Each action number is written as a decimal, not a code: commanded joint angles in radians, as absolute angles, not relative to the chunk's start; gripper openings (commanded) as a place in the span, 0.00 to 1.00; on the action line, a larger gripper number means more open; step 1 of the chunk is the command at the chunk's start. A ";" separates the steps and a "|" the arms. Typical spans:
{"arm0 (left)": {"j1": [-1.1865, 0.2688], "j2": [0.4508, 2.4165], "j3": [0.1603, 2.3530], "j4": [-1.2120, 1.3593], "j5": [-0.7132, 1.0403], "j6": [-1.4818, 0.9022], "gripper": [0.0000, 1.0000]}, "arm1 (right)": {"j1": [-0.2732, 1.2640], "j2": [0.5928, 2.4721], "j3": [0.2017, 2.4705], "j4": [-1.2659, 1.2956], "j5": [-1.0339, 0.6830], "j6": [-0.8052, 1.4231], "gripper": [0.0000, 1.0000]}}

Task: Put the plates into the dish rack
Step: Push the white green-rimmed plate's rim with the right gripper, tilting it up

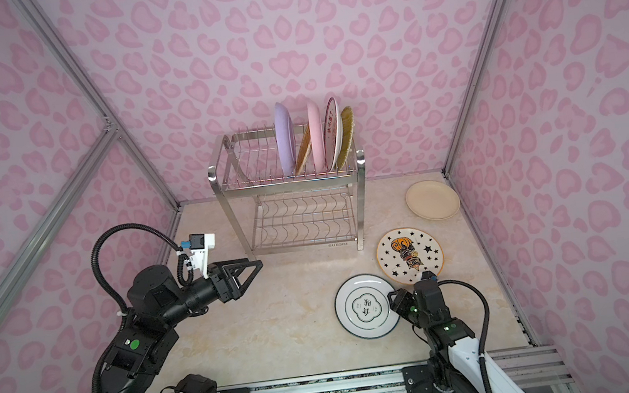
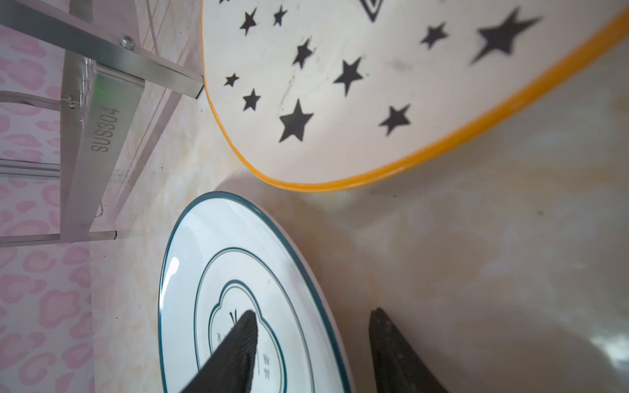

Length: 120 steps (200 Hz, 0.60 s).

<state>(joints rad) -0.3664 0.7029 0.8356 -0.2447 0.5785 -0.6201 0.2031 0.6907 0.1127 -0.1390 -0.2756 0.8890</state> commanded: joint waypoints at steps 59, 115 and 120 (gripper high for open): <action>-0.365 0.698 0.832 -0.219 0.575 -0.624 0.97 | 0.289 0.928 0.149 -0.076 -0.279 0.822 0.46; -0.365 0.671 0.806 -0.226 0.572 -0.626 0.97 | 0.301 0.980 0.157 -0.030 -0.267 0.819 0.29; -0.365 0.668 0.805 -0.229 0.571 -0.624 0.97 | 0.302 0.983 0.158 -0.029 -0.265 0.820 0.28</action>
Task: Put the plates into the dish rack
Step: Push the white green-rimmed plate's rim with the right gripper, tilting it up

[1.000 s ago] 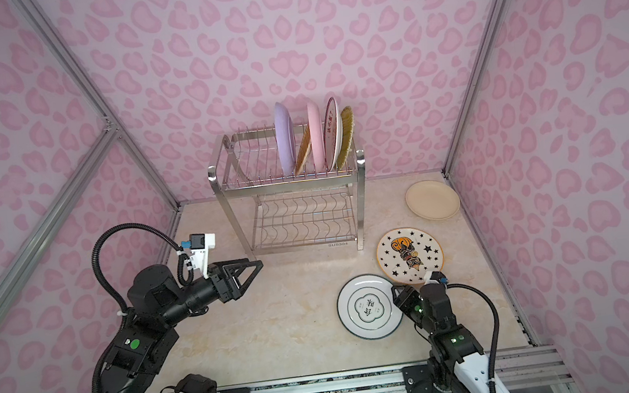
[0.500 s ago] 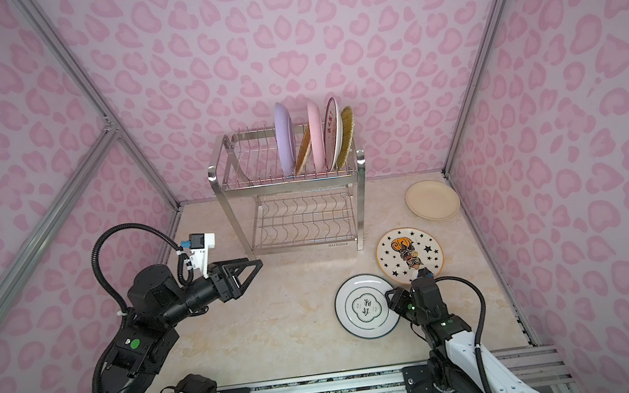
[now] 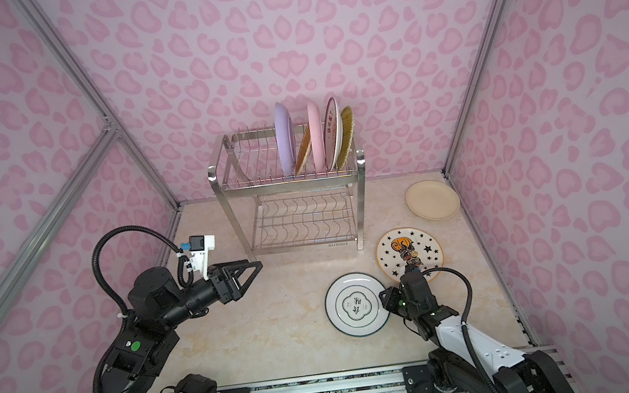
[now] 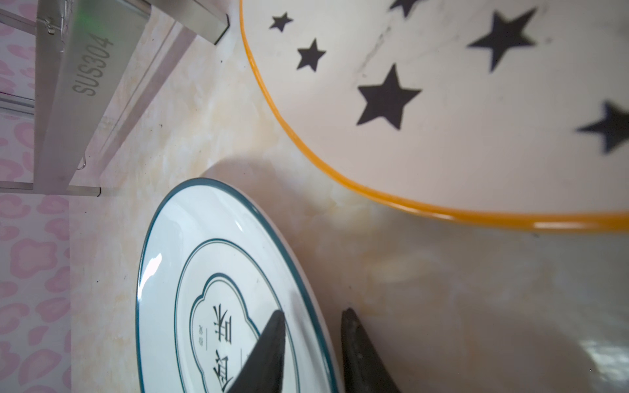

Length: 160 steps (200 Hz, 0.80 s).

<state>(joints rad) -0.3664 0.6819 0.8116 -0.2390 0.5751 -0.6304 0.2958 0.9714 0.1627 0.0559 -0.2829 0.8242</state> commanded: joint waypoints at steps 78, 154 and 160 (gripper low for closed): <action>-0.365 0.658 0.778 -0.229 0.578 -0.626 0.97 | 0.324 0.938 0.170 -0.004 -0.307 0.872 0.01; -0.600 0.772 0.807 -0.175 0.523 -0.510 0.92 | 0.343 0.736 0.444 -0.341 -0.227 0.929 0.00; -0.638 0.796 0.812 -0.167 0.500 -0.489 0.92 | 0.345 0.749 0.472 -0.360 -0.229 0.923 0.00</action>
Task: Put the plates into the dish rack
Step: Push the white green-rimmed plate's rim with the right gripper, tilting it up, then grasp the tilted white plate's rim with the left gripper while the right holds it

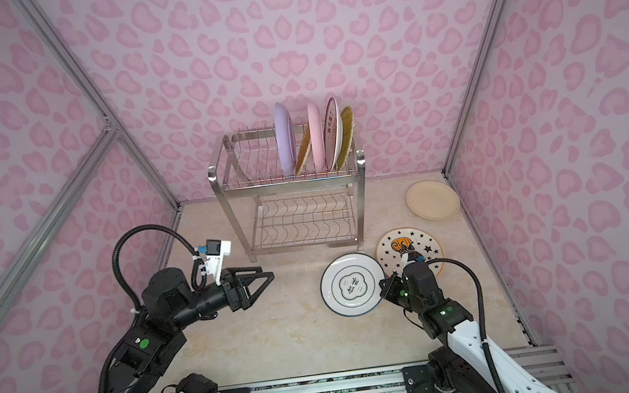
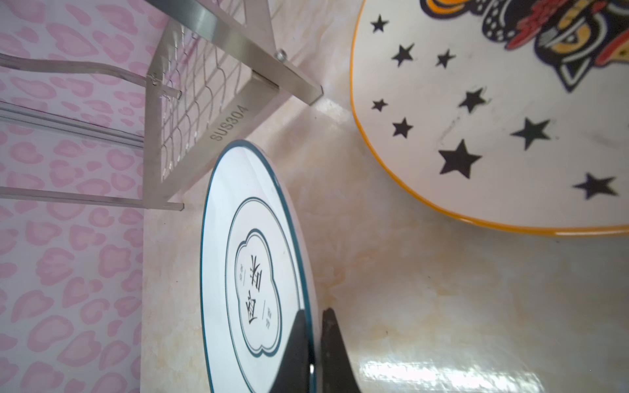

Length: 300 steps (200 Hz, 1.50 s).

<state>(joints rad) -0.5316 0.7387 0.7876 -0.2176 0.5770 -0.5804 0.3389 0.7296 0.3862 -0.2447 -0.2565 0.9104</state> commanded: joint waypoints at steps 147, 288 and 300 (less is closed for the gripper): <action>-1.128 1.165 0.788 0.152 -0.066 0.424 0.73 | 0.289 1.065 0.918 -0.637 -0.463 0.752 0.00; -1.190 1.379 0.853 0.247 -0.265 0.544 0.45 | 0.244 1.115 0.992 -0.653 -0.525 0.781 0.00; -1.190 1.386 0.860 0.240 -0.274 0.547 0.42 | 0.242 1.115 0.992 -0.651 -0.524 0.781 0.00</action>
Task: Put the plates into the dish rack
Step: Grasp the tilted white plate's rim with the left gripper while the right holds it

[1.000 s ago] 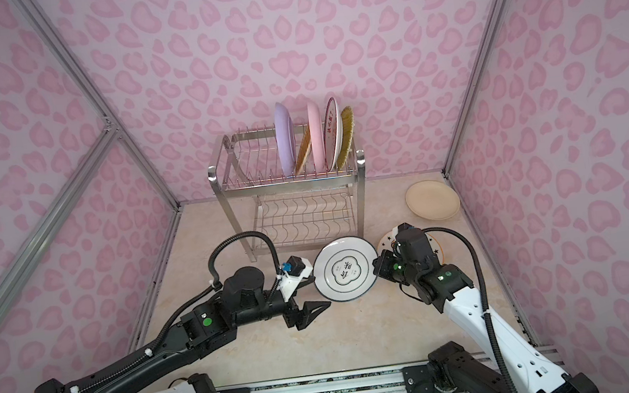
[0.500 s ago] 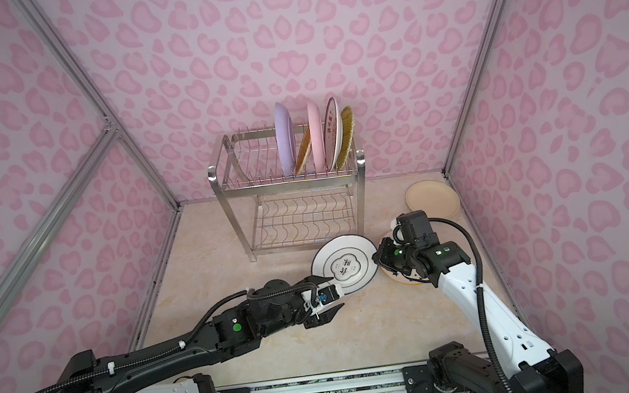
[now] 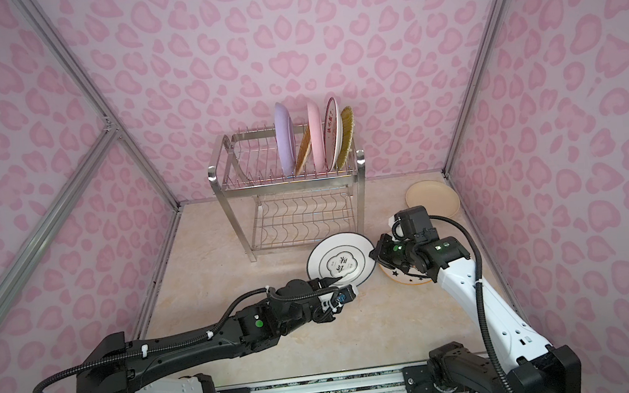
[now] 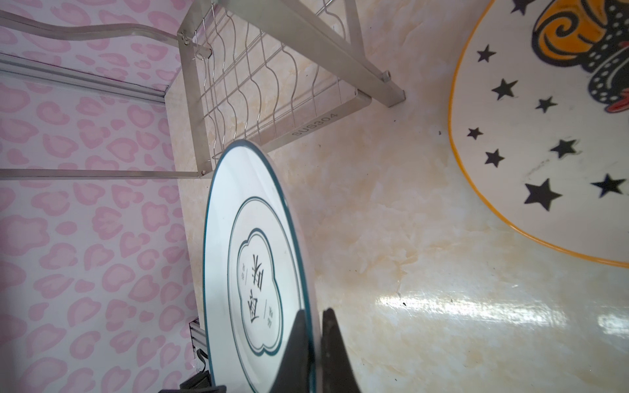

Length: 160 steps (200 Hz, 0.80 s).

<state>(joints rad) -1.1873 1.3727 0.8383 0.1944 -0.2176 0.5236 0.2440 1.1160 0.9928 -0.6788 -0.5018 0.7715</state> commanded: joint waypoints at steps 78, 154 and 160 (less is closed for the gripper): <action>-1.218 1.438 0.884 0.203 -0.349 0.600 0.37 | 0.239 1.131 1.000 -0.649 -0.531 0.788 0.00; -1.223 1.473 0.924 0.175 -0.399 0.579 0.13 | 0.241 1.131 0.991 -0.638 -0.542 0.795 0.00; -1.224 1.475 0.928 0.163 -0.397 0.575 0.10 | 0.241 1.131 0.992 -0.638 -0.542 0.794 0.00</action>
